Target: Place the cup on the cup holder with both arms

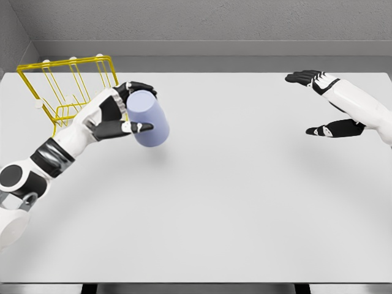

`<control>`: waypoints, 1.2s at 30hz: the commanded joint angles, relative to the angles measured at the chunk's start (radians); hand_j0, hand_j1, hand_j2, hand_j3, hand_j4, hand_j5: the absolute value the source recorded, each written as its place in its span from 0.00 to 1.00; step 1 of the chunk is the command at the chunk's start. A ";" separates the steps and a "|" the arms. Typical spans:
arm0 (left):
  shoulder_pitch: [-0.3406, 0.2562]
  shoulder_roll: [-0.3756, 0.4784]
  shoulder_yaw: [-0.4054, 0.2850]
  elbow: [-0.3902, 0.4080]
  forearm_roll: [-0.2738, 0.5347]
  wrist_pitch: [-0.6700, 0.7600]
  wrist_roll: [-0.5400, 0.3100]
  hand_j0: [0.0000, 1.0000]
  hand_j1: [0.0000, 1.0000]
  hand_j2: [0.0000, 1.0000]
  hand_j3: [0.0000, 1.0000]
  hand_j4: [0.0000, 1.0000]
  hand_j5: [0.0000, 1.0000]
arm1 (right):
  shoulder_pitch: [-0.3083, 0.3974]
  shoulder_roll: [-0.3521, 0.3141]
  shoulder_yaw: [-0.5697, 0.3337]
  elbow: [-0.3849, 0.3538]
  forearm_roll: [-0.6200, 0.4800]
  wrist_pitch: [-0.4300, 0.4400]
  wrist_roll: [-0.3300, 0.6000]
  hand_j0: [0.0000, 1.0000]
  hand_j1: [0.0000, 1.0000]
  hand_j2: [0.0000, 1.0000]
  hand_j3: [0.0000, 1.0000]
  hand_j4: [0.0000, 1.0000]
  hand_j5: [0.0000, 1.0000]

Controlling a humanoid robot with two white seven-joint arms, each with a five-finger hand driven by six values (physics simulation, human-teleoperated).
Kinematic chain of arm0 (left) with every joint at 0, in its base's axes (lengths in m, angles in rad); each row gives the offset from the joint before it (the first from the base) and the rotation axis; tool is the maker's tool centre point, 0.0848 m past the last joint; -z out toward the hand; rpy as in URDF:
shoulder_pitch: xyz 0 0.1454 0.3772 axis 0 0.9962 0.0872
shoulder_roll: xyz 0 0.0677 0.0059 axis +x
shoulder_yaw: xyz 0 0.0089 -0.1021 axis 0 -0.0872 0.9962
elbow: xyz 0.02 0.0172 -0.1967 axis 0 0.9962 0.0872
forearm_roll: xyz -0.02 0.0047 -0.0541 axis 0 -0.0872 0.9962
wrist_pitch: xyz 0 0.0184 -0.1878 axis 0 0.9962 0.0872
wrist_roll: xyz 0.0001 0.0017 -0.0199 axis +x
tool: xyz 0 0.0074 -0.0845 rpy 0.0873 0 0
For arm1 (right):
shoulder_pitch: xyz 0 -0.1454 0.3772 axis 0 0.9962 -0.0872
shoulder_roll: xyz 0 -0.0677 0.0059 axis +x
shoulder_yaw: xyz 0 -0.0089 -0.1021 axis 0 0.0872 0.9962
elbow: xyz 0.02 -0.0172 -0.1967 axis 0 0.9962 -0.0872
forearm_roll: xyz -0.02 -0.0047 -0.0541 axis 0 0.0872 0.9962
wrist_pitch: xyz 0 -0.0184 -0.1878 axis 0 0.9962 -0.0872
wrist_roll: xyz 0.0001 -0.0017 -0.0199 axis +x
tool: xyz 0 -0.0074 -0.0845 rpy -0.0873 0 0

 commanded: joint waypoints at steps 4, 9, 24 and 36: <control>0.000 0.014 0.037 -0.001 0.009 0.000 0.000 0.63 0.63 0.63 0.63 0.63 0.63 | 0.000 -0.001 0.000 0.000 -0.008 0.003 -0.001 1.00 1.00 1.00 1.00 1.00 1.00; -0.002 0.030 0.069 0.001 0.018 0.002 0.000 0.63 0.63 0.63 0.63 0.63 0.63 | 0.002 -0.001 0.000 0.000 -0.008 0.003 -0.001 1.00 1.00 1.00 1.00 1.00 1.00; -0.069 0.037 0.083 0.045 0.038 0.005 0.002 0.63 0.63 0.63 0.63 0.63 0.63 | 0.002 -0.001 0.000 0.000 -0.008 0.003 -0.001 1.00 1.00 1.00 1.00 1.00 1.00; -0.114 0.037 0.083 0.128 0.040 0.003 0.000 0.63 0.63 0.63 0.63 0.63 0.63 | 0.000 -0.001 0.001 0.000 -0.008 0.003 -0.001 1.00 1.00 1.00 1.00 1.00 1.00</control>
